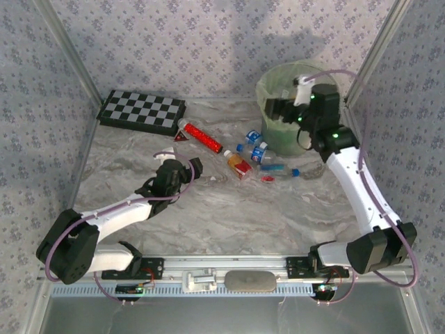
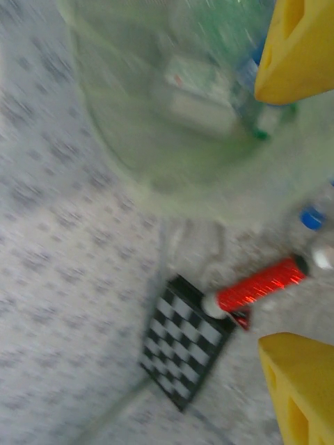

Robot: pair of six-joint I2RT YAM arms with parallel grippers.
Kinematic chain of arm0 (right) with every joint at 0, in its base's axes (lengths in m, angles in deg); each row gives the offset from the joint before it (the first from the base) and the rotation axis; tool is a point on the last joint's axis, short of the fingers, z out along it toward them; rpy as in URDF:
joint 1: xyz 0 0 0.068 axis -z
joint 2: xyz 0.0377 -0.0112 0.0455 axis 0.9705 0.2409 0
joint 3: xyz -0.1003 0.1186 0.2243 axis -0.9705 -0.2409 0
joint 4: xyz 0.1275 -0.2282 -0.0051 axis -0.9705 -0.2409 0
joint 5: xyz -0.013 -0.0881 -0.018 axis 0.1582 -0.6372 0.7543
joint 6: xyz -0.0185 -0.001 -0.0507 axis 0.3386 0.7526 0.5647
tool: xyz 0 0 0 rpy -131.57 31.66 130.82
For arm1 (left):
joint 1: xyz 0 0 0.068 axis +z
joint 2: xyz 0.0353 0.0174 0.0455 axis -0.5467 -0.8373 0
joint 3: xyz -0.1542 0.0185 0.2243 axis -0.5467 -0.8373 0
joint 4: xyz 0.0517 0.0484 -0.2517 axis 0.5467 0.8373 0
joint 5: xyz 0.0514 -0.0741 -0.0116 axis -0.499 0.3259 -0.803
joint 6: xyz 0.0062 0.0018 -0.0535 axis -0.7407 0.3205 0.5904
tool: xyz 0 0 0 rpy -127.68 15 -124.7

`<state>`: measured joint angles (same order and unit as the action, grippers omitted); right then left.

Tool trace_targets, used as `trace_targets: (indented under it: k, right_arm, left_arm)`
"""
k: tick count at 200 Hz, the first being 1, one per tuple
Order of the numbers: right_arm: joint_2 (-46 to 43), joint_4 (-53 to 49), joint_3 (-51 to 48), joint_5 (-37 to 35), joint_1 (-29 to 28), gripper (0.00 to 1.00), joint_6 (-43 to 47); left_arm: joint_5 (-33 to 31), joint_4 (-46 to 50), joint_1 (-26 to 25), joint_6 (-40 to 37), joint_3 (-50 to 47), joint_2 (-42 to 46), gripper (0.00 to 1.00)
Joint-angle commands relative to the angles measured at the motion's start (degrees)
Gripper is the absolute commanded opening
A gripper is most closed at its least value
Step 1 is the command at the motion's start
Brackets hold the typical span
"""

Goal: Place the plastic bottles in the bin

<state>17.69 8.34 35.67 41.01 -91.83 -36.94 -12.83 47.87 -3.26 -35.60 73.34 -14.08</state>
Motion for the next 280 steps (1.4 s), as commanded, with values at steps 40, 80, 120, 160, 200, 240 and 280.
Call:
trace_targets:
  k: [40, 80, 120, 160, 200, 240, 280]
  right_arm:
    - [2.76, -6.29, -8.60, -0.59, -13.41, 0.85, 2.81]
    - [11.42, -11.83, -5.42, -3.22, -18.59, 0.84, 6.05]
    - [23.40, -21.51, 3.75, -3.67, -21.07, 0.96, 10.94]
    - [33.96, -29.70, 12.34, -12.22, -22.57, 1.00, 12.39]
    - [40.30, -32.24, 16.23, -21.85, -22.65, 1.00, 11.51]
    - [45.67, -33.70, 19.21, -20.28, -22.46, 0.98, 12.87]
    - [47.71, -33.05, 19.57, -20.63, -22.76, 0.85, 12.96]
  left_arm:
    - [-4.75, 3.42, 2.47, 1.42, -0.82, 5.35, 1.00]
    - [-5.42, 5.78, 4.74, 3.43, -1.93, 7.35, 1.00]
    - [-3.00, 7.47, 8.77, 5.63, -3.33, 9.39, 1.00]
    - [-2.29, 8.54, 11.41, 5.97, -4.98, 12.49, 1.00]
    - [-1.81, 8.41, 12.63, 6.01, -6.17, 13.71, 1.00]
    - [-1.61, 8.19, 12.95, 6.10, -6.86, 14.15, 1.00]
    - [-1.93, 8.19, 13.11, 6.14, -7.40, 14.86, 1.00]
